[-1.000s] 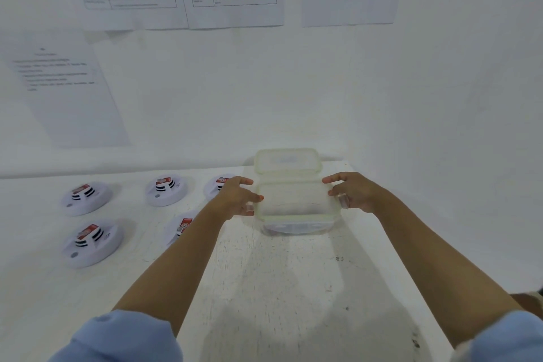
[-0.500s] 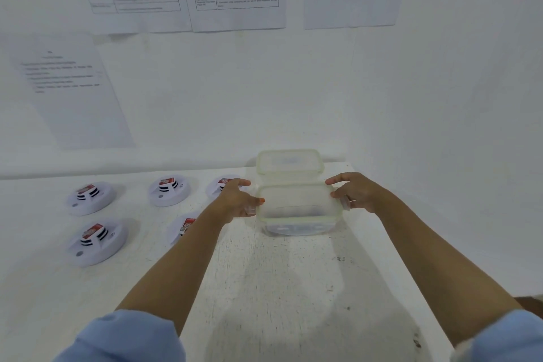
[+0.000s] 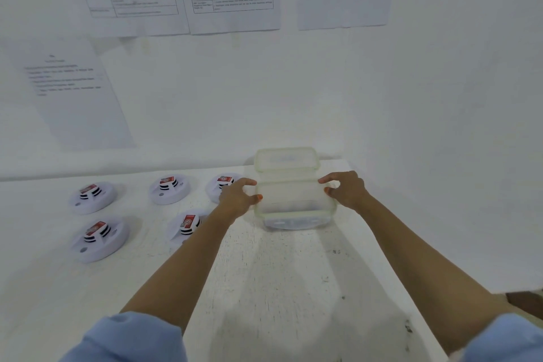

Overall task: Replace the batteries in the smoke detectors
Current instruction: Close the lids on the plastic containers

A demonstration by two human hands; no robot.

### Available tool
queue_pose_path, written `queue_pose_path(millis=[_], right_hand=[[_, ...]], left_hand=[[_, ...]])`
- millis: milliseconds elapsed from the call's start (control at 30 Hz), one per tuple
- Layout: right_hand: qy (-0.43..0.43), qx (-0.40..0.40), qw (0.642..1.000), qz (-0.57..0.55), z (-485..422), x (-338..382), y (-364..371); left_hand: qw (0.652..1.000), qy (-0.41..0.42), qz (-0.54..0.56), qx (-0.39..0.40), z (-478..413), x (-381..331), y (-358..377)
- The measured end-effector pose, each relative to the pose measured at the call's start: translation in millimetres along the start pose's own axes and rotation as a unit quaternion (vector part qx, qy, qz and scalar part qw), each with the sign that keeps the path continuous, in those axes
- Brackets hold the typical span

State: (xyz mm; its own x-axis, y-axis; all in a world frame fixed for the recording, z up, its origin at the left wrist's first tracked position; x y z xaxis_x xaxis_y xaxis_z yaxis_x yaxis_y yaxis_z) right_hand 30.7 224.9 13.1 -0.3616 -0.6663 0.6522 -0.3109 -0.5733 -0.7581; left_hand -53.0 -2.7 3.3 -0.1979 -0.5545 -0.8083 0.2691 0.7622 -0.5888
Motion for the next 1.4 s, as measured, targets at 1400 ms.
queue_pose_path(millis=[1400], right_hand=[[-0.014,0.068,0.994,0.084,12,21,10]], left_hand=[[0.995,0.059,-0.053,0.067,2,-9,5]])
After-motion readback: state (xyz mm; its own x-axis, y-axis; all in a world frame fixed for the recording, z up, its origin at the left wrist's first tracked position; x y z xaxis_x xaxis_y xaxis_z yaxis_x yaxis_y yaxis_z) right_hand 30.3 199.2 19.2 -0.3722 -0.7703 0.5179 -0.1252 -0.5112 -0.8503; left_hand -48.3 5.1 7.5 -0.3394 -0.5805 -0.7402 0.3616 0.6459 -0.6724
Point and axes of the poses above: each hand's wrist, its own z-axis away from the middle knuckle, its own y-axis out of the palm, x = y × z, the point moved 1 cm from there along -z, towards the middle knuckle, and after that the axes turned 4 degrees about y, right-handed, at the moved point
